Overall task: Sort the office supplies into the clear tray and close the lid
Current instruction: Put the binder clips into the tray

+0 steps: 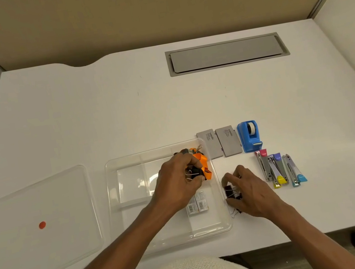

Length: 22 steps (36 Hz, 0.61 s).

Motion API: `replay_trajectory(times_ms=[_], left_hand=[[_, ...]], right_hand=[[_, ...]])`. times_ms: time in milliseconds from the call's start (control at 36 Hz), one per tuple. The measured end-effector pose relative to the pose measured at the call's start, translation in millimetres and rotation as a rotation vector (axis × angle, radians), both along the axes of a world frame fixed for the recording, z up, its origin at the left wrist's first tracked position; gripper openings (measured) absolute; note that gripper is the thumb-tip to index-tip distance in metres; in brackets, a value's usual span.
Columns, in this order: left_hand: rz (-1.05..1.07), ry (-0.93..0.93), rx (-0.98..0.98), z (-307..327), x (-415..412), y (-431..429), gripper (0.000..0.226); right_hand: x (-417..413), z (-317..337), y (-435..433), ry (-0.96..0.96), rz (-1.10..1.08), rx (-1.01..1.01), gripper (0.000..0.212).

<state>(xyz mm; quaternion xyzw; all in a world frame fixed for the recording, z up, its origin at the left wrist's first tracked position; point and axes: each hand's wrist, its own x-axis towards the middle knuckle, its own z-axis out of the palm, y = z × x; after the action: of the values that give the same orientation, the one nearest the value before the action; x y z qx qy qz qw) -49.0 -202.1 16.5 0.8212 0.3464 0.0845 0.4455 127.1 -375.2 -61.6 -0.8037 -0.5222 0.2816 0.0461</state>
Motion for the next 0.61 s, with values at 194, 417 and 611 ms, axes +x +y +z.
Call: replay_trajectory(times_ms=[194, 417, 611], left_hand=[[0.046, -0.003, -0.004, -4.2, -8.6, 5.6, 0.028], [0.088, -0.003, -0.004, -8.4, -22.2, 9.3, 0.029], [0.102, -0.006, 0.013, -8.4, -32.6, 11.1, 0.027]], right_hand=[[-2.3, -3.9, 1.0, 0.086, -0.072, 0.036, 0.044], [7.5, -5.9, -0.2, 0.185, -0.262, 0.104, 0.044], [19.6, 20.7, -7.2, 0.277, -0.394, 0.243, 0.043]])
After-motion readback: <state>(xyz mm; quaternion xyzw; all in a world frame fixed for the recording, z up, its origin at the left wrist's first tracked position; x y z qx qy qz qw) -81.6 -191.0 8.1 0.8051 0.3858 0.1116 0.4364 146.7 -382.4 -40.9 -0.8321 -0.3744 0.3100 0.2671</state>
